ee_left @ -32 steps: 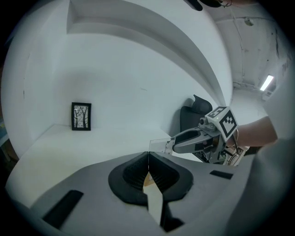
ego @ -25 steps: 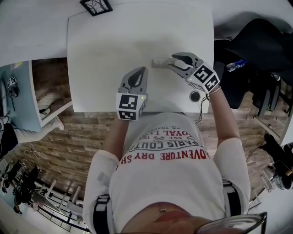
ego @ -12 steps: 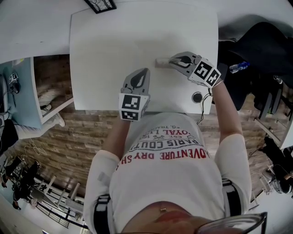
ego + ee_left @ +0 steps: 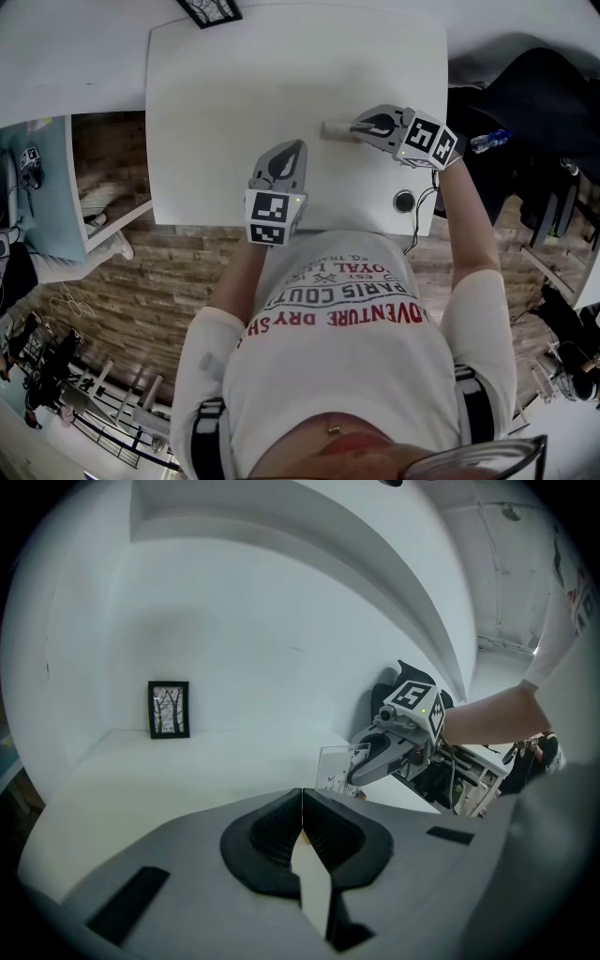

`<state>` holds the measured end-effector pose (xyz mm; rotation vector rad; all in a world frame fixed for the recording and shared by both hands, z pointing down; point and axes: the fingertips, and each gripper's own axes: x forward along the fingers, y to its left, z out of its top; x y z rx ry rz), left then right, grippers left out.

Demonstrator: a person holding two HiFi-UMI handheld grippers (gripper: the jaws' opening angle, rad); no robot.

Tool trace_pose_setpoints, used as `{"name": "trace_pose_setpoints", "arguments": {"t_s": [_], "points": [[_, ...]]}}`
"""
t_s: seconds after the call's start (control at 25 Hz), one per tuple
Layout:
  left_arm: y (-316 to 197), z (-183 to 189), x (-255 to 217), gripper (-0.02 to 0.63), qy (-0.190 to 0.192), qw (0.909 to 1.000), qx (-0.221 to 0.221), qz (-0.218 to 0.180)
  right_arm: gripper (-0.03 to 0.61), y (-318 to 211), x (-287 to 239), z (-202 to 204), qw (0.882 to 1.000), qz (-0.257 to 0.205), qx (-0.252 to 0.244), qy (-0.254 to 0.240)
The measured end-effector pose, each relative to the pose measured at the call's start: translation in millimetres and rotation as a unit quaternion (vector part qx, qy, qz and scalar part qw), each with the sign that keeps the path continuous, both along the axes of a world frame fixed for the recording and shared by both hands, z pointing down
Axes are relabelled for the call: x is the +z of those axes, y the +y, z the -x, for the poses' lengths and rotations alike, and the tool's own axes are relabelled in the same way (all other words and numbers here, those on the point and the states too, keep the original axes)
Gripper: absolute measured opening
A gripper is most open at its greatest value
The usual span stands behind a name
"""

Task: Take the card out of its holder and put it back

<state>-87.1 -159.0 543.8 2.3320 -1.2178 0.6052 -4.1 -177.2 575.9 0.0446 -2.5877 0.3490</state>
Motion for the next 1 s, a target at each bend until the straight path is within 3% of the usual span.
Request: {"name": "trace_pose_setpoints", "arguments": {"t_s": [0.52,0.72,1.0], "points": [[-10.7,-1.7,-23.4,0.025,0.016,0.9996,-0.005,-0.022,0.035,-6.4,-50.6,-4.6,0.999,-0.048,0.008,-0.024],[-11.0,-6.7,-35.2,0.025,0.023,0.9991,-0.001,-0.035,0.035,-10.5,-83.0,-13.2,0.994,-0.072,0.058,-0.053],[-11.7,-10.1,-59.6,0.025,0.038,0.997,-0.007,-0.067,0.035,3.2,-98.3,-24.4,0.982,-0.103,0.148,-0.047]]}}
